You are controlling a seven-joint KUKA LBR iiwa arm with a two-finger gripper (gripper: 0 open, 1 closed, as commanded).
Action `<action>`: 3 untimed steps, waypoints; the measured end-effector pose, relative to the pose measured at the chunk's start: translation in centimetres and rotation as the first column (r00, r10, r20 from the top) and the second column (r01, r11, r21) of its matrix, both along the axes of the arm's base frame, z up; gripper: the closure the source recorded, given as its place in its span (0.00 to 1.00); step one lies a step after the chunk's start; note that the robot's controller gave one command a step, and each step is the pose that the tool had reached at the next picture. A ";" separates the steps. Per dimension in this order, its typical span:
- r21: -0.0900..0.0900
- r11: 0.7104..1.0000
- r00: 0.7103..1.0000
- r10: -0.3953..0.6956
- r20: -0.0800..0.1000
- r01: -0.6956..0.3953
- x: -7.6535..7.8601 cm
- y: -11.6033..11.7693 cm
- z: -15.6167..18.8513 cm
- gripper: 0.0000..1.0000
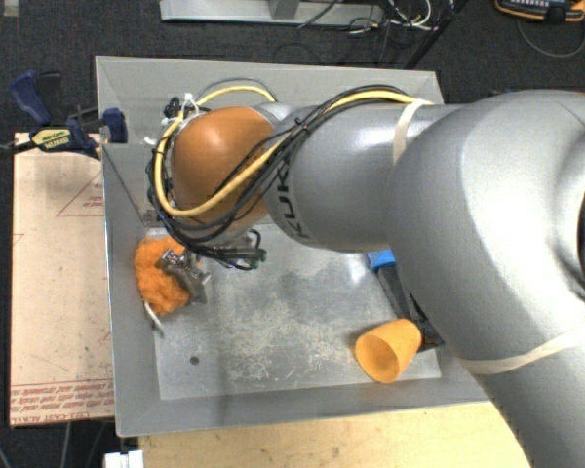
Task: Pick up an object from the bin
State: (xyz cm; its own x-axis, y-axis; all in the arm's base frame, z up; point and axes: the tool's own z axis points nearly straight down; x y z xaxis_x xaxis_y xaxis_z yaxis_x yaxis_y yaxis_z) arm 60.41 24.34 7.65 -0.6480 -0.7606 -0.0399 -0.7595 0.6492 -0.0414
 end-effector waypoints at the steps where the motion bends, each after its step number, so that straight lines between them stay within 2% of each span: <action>1: -0.001 0.998 0.998 0.061 0.004 -0.061 0.6 -0.6 0.0 1.00; 2: 0.001 1.000 1.000 0.015 0.003 -0.015 0.8 -0.5 0.0 0.00; 3: -0.013 0.997 0.997 0.082 0.005 -0.082 1.6 0.1 -0.1 0.00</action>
Offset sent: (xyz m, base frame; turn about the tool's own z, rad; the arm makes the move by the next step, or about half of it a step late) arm 0.0148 0.0092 -0.0065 -0.1089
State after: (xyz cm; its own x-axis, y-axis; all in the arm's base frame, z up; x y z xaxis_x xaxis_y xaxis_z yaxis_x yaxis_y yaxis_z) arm 62.04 24.39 7.50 -0.5834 -0.8115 -0.0328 -0.8098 0.5843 -0.0535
